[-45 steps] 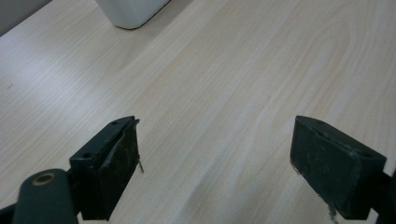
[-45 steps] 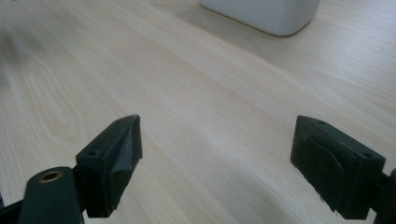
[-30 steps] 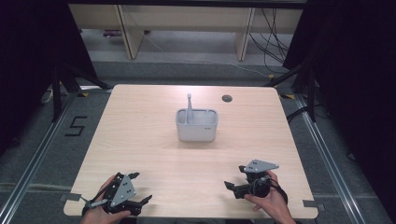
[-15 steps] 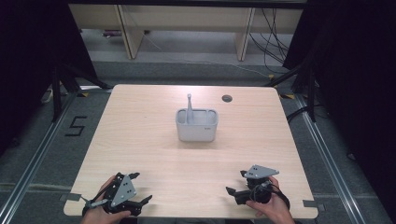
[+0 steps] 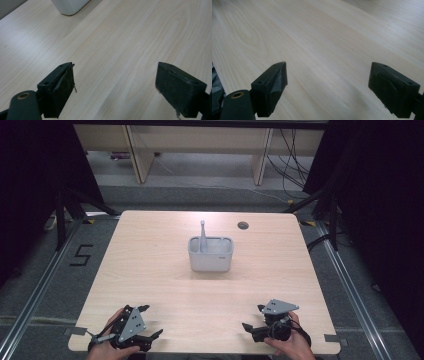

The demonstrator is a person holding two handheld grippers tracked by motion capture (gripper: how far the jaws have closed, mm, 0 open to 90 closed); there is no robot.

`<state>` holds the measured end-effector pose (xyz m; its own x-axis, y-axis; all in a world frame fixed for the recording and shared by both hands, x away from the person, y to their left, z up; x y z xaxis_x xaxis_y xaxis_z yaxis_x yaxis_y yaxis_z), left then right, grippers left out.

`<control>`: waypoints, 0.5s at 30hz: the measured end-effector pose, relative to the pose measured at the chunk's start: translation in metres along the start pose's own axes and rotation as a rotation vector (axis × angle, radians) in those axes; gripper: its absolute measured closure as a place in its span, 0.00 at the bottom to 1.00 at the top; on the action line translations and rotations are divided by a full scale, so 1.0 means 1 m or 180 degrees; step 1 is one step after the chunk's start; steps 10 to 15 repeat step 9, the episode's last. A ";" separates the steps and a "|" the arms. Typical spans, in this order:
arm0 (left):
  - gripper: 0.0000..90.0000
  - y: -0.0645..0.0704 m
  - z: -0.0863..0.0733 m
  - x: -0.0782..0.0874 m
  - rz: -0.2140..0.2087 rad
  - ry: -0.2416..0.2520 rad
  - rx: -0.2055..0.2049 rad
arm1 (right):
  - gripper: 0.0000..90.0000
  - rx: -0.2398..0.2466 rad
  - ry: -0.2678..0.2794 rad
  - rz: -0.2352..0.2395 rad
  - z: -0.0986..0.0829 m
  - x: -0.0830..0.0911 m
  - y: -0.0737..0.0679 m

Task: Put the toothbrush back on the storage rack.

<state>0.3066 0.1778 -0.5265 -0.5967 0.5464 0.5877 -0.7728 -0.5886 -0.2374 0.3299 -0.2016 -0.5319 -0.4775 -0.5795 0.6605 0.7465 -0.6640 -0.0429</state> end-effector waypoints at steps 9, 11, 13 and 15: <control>0.17 0.000 0.000 0.000 0.0028 0.0016 -0.0003 | 0.18 0.0011 0.0000 -0.0023 0.000 0.000 0.000; 0.17 0.000 0.000 0.000 0.0028 0.0016 -0.0003 | 0.18 0.0011 0.0000 -0.0023 0.000 0.000 0.000; 0.17 0.000 0.000 0.000 0.0028 0.0016 -0.0003 | 0.18 0.0011 0.0000 -0.0023 0.000 0.000 0.000; 0.17 0.000 0.000 0.000 0.0028 0.0016 -0.0003 | 0.18 0.0011 0.0000 -0.0023 0.000 0.000 0.000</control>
Point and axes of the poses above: each handheld gripper's, and its own axes: x roughly backward along the jaws, z roughly out of its top, y roughly to its right, the point moved 5 cm from there along -x, roughly forward along the jaws, and after that the axes turned 2 degrees about x, right-handed, at the moved point
